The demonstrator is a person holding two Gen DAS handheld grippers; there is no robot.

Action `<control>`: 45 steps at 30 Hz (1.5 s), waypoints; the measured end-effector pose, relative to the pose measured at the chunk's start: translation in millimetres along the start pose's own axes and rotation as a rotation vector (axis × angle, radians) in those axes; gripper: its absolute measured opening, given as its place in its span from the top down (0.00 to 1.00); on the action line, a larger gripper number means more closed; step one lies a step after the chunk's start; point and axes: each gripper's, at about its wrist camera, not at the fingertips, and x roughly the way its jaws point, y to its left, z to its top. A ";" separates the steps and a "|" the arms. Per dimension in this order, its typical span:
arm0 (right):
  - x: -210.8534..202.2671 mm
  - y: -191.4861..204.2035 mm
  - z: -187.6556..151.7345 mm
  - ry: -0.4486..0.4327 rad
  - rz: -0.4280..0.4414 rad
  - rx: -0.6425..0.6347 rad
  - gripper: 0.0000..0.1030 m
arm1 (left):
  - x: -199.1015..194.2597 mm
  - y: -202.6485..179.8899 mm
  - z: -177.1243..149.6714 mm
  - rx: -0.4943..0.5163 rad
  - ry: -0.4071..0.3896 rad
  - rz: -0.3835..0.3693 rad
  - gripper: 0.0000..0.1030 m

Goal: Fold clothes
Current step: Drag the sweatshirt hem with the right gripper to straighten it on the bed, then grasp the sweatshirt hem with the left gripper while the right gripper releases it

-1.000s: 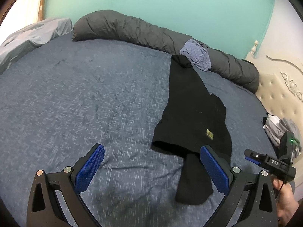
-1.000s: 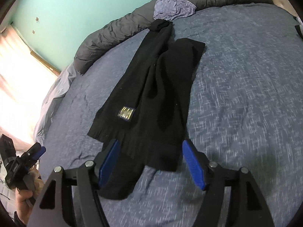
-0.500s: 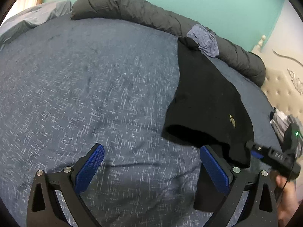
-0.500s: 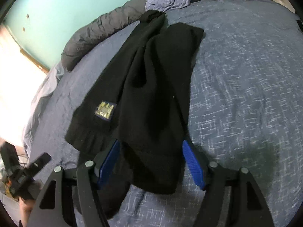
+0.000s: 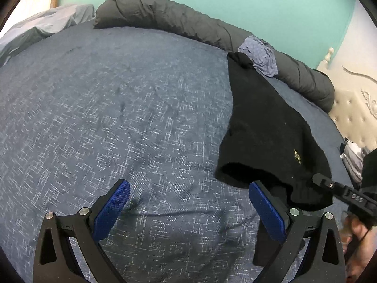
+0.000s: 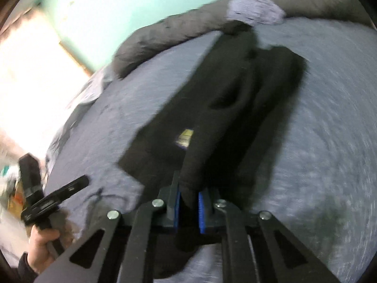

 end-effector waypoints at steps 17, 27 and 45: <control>35.6 54.0 -11.5 0.127 0.126 -0.075 0.77 | -7.1 24.4 6.0 -0.029 -0.008 -0.001 0.00; -54.2 -9.3 -18.3 -0.108 -0.047 0.008 0.50 | 1.1 2.8 3.9 -0.001 0.008 -0.045 0.00; -38.2 -49.5 -39.7 -0.225 -0.010 0.148 0.48 | 48.9 -56.6 -4.4 0.063 0.106 -0.087 0.00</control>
